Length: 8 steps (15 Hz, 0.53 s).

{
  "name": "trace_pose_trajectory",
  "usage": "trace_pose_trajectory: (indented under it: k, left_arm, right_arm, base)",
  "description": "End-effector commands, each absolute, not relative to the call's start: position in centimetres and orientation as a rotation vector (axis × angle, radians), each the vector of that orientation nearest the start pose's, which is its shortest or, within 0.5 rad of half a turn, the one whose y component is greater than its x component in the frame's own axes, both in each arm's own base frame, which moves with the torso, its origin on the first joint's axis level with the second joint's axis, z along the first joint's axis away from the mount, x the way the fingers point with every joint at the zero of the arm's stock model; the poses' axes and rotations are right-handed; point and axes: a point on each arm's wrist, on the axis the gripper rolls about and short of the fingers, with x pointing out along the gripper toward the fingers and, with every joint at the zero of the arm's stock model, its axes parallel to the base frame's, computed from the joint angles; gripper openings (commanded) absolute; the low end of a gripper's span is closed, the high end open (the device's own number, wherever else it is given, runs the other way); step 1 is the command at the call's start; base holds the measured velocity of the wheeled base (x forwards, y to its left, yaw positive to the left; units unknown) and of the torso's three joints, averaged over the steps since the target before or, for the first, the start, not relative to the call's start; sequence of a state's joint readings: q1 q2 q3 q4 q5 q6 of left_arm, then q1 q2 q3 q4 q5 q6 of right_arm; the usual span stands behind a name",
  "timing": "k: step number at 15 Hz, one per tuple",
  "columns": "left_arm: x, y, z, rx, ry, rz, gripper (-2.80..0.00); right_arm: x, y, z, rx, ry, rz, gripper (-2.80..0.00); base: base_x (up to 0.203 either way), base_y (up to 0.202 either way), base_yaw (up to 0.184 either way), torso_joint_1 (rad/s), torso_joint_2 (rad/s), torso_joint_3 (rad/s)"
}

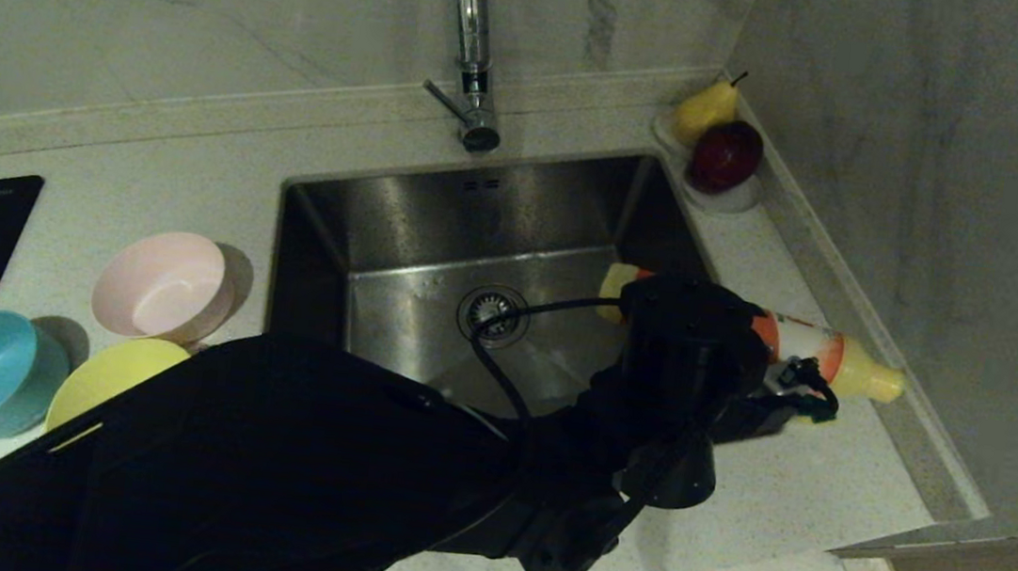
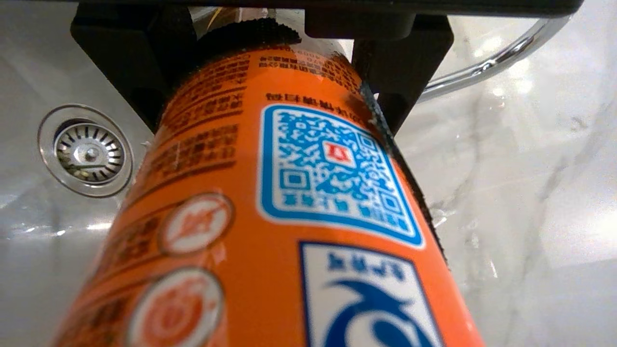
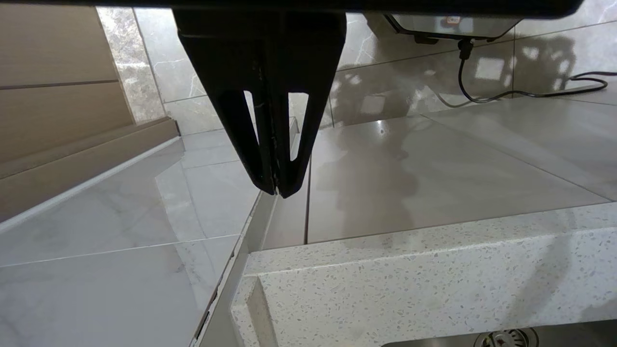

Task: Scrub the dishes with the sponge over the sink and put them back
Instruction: Squeeze it onto the sponge

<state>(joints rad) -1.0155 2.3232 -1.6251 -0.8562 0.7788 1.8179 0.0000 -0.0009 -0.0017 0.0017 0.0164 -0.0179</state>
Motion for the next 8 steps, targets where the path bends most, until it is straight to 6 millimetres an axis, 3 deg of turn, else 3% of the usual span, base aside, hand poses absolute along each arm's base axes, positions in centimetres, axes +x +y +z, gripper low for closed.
trace_pose_trajectory:
  k: [1, 8]
  left_arm:
    - [27.00, -40.50, 17.05, 1.707, -0.268, -0.076, -2.80]
    - [27.32, -40.70, 17.40, 1.800, -0.256, 0.045, -2.80]
  right_arm:
    - [-2.29, 0.04, 7.57, -0.018, 0.000, 0.017, -2.80]
    - [-2.29, 0.04, 7.57, -0.018, 0.000, 0.017, -2.80]
  base:
    - [0.000, 0.000, 0.000, 0.000, 0.00, 0.000]
    - [0.000, 0.000, 0.000, 0.000, 0.00, 0.000]
